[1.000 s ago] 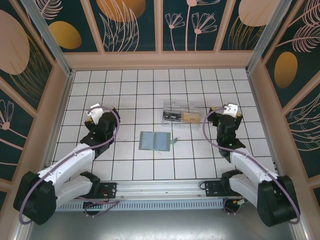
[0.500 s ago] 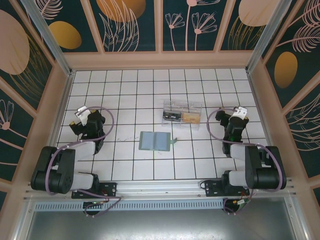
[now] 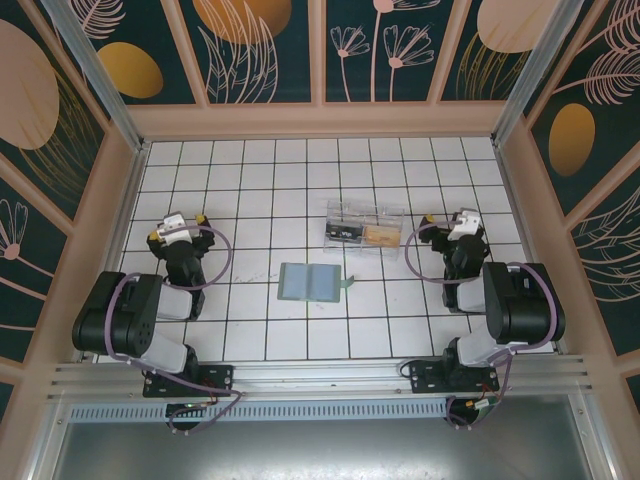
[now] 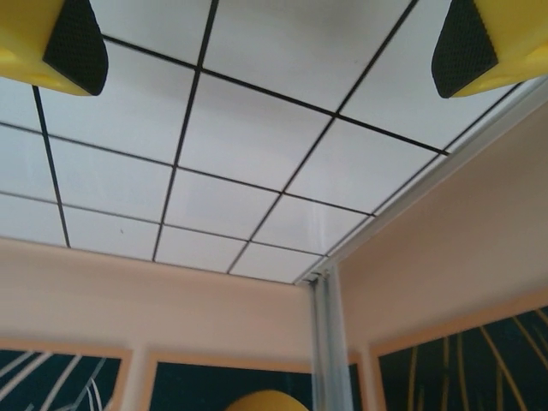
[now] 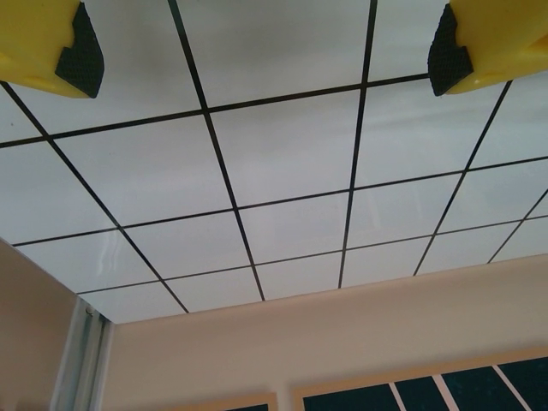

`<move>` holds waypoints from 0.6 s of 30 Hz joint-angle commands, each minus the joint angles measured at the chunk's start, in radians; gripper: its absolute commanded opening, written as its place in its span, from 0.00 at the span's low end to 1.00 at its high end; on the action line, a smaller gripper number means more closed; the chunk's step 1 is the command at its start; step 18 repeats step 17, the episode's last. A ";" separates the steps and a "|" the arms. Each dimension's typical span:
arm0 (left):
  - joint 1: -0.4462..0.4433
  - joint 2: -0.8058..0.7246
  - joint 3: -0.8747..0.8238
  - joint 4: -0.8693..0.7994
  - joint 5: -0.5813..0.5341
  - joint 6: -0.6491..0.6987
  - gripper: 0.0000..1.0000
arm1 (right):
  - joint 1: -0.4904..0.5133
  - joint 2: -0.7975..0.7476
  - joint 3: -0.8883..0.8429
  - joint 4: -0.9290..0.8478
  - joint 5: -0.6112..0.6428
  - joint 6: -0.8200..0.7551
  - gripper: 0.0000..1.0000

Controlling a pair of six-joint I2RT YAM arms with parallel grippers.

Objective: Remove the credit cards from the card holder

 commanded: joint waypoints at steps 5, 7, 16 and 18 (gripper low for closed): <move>0.010 0.003 -0.006 0.107 0.063 0.024 0.99 | -0.011 0.007 0.010 0.038 -0.027 -0.009 0.99; 0.010 0.002 -0.007 0.107 0.061 0.025 0.99 | -0.012 0.007 0.011 0.037 -0.028 -0.009 0.99; 0.009 0.003 -0.006 0.107 0.061 0.025 0.99 | -0.011 0.006 0.012 0.037 -0.027 -0.010 0.99; 0.010 0.002 -0.008 0.108 0.062 0.025 0.99 | -0.011 0.006 0.012 0.037 -0.028 -0.009 0.99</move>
